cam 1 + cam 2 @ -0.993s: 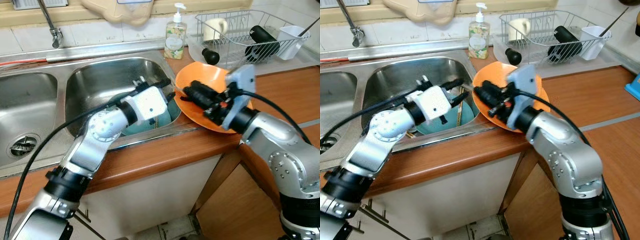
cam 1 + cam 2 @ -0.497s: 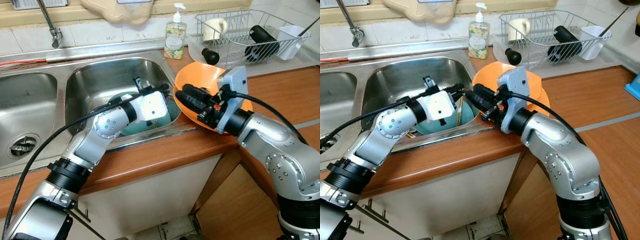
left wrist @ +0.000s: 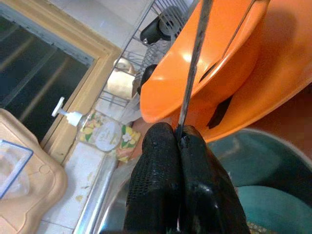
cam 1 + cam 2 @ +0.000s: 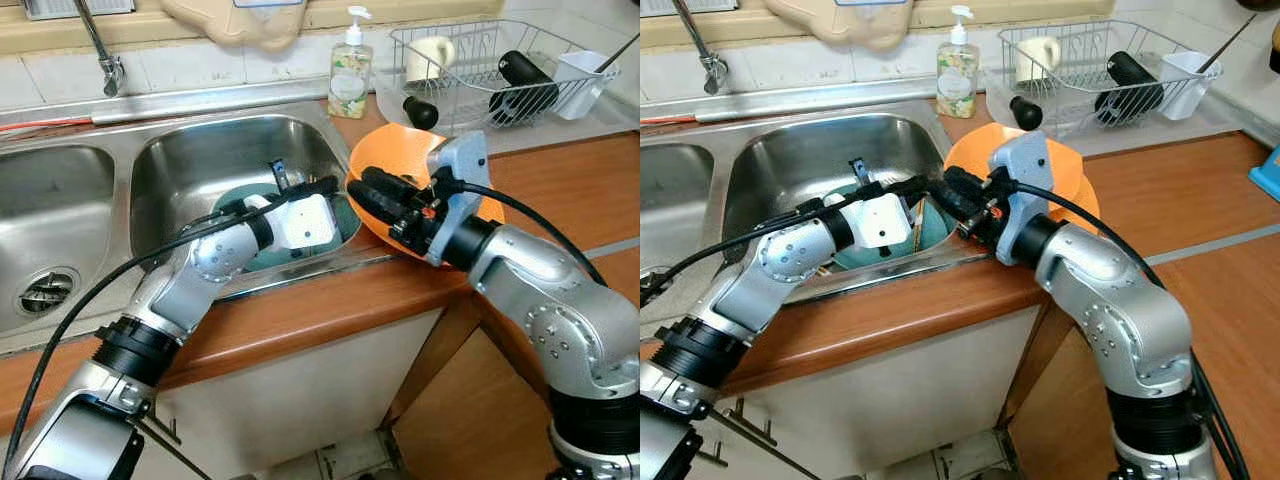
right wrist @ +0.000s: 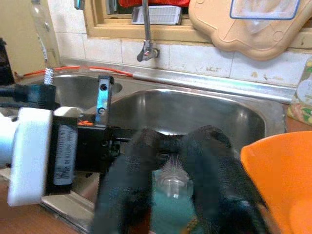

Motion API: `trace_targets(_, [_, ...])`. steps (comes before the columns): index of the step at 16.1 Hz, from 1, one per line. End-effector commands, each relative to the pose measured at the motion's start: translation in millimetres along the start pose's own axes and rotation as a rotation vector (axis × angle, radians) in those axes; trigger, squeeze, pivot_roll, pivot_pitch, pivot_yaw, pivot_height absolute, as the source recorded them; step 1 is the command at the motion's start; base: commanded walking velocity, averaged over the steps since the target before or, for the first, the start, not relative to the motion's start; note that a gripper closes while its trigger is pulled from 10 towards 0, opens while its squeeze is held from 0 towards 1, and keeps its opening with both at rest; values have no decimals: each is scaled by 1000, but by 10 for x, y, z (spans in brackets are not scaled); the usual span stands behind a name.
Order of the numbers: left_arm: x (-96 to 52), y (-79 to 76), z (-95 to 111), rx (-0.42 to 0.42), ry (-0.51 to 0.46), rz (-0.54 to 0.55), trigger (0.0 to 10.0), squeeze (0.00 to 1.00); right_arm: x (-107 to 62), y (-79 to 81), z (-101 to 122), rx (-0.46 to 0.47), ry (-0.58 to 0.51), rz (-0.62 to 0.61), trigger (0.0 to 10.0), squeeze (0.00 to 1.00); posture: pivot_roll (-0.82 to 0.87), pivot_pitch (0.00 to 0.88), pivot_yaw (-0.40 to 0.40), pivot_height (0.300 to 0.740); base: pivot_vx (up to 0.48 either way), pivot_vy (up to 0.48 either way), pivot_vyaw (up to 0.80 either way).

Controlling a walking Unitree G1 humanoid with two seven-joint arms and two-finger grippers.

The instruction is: Kitchen organization

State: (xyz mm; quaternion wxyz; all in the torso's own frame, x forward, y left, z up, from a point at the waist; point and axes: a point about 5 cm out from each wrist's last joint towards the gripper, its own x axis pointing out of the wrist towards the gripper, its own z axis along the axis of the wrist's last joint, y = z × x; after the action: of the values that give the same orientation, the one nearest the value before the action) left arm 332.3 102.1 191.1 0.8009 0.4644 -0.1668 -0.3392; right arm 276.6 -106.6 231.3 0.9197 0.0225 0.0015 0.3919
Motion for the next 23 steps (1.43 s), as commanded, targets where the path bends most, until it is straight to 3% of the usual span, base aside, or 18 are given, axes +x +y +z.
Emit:
trace_targets(1, [-40,116,-107,11,61,40,0,0,-15,-2,33,-18,7,2,10000,1000,-136,0,18,740,0,0,0])
trace_targets(2, [-59,133,-187,7,106,38,0,0,-24,5,10,-40,24,-5,10000,929,-137,0,20,740,0,0,0])
trace_targets(3, [-84,141,-291,7,168,24,0,0,-34,12,-14,-52,40,-6,10000,0,-138,0,22,740,0,0,0])
trace_targets(6, [-156,175,-602,10,338,-2,0,0,-58,67,-75,-72,88,38,10000,0,-141,0,22,740,0,0,0])
trace_targets(7, [-161,192,-687,6,379,-7,1333,0,-61,93,-95,-75,103,54,10000,0,-142,0,22,740,0,0,0])
trace_targets(8, [-146,201,-788,-9,429,-34,3843,0,-64,122,-147,-80,140,66,10000,0,-143,0,21,740,0,0,0])
trace_targets(9, [-131,179,-842,-35,459,-51,10000,0,-72,133,-210,-84,190,76,10000,0,-143,0,21,740,0,0,0])
trace_targets(11, [-112,75,-942,-64,526,-115,10000,0,-72,136,-274,-88,216,78,10000,1000,-141,0,17,740,0,0,0])
trace_targets(13, [-101,-10,-992,-110,559,-175,10000,4,-72,127,-305,-76,235,68,10000,1000,-142,0,20,740,0,0,0])
trace_targets(14, [-106,-48,-1014,-120,580,-218,10000,1000,-77,106,-330,-77,255,50,10000,1000,-143,0,22,740,0,0,0])
trace_targets(20, [-158,-165,-1085,-185,613,-264,10000,1000,-72,61,-321,-147,235,-23,10000,1000,-147,0,22,740,0,0,0])
trace_targets(23, [-167,-155,-1090,-242,591,-193,10000,1000,-70,-5,-214,-187,144,-100,10000,1000,-144,0,19,740,0,0,0])
